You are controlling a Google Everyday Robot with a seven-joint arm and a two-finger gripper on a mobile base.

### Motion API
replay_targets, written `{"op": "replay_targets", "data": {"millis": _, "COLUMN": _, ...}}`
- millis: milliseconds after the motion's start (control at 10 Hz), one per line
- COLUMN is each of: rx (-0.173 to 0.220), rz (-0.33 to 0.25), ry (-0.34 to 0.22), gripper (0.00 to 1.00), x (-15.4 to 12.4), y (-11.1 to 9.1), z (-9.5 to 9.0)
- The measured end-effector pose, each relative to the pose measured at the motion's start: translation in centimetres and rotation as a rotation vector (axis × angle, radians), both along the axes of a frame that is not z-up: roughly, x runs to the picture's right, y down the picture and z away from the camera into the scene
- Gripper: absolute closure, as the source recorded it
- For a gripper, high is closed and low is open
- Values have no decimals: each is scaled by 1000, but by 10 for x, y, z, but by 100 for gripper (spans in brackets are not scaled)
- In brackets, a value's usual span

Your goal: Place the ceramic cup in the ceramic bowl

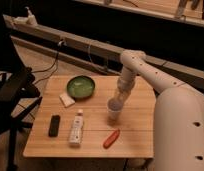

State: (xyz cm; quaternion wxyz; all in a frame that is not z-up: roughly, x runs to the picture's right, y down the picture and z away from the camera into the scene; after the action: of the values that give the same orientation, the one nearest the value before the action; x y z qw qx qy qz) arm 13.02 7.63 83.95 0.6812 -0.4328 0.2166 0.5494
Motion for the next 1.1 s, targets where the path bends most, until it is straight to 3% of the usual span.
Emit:
{"op": "replay_targets", "data": {"millis": 100, "rx": -7, "rz": -7, "ry": 1, "gripper": 99, "x": 1, "y": 8, "z": -2}}
{"op": "replay_targets", "data": {"millis": 400, "rx": 1, "rz": -7, "ry": -9, "gripper": 100, "x": -2, "y": 25, "z": -11}}
{"op": "replay_targets", "data": {"millis": 600, "rx": 89, "rz": 3, "ry": -38, "gripper": 100, "x": -12, "y": 16, "z": -24}}
{"op": "replay_targets", "data": {"millis": 1100, "rx": 308, "rz": 55, "ry": -110, "gripper": 100, "x": -66, "y": -43, "z": -68}}
